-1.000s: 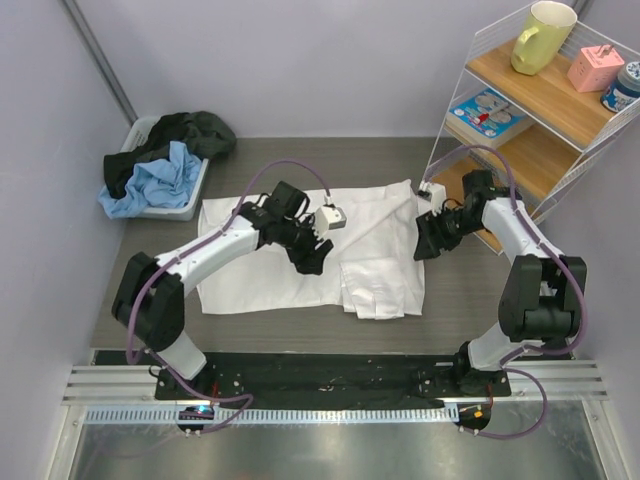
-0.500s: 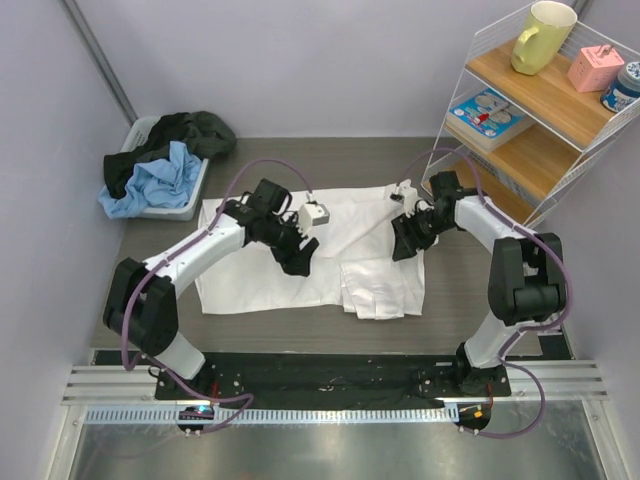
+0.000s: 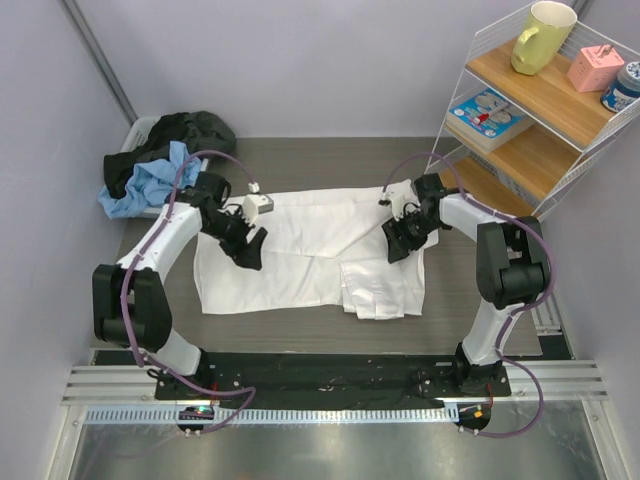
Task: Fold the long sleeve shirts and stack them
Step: Fold the shirt
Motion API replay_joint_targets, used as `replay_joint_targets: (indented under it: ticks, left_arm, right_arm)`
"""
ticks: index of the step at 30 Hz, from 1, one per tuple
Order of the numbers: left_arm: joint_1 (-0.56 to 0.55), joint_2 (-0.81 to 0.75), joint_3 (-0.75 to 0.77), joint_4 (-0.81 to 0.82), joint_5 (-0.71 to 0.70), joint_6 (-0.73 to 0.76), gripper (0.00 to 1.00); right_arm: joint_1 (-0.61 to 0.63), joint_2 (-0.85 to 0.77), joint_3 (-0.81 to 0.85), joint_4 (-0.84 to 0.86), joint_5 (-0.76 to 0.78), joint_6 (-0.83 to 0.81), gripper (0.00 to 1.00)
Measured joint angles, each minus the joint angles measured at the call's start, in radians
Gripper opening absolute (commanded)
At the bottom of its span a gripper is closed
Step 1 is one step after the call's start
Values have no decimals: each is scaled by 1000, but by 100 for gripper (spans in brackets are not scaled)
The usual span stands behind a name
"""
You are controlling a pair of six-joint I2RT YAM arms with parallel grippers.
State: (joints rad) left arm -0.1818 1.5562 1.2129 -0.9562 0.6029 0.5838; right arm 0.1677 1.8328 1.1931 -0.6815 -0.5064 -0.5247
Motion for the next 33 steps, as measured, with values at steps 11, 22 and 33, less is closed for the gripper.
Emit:
replay_joint_targets:
  ticks: [11, 22, 33]
  left_arm:
    - [127, 4, -51, -54, -79, 159, 73]
    - [138, -2, -167, -51, -178, 282, 74]
    - [138, -43, -296, -43, -258, 440, 69]
  right_arm:
    - [30, 0, -3, -26, -15, -27, 19]
    - [30, -44, -16, -62, -18, -42, 1]
    - [30, -146, -72, -113, -45, -50, 1]
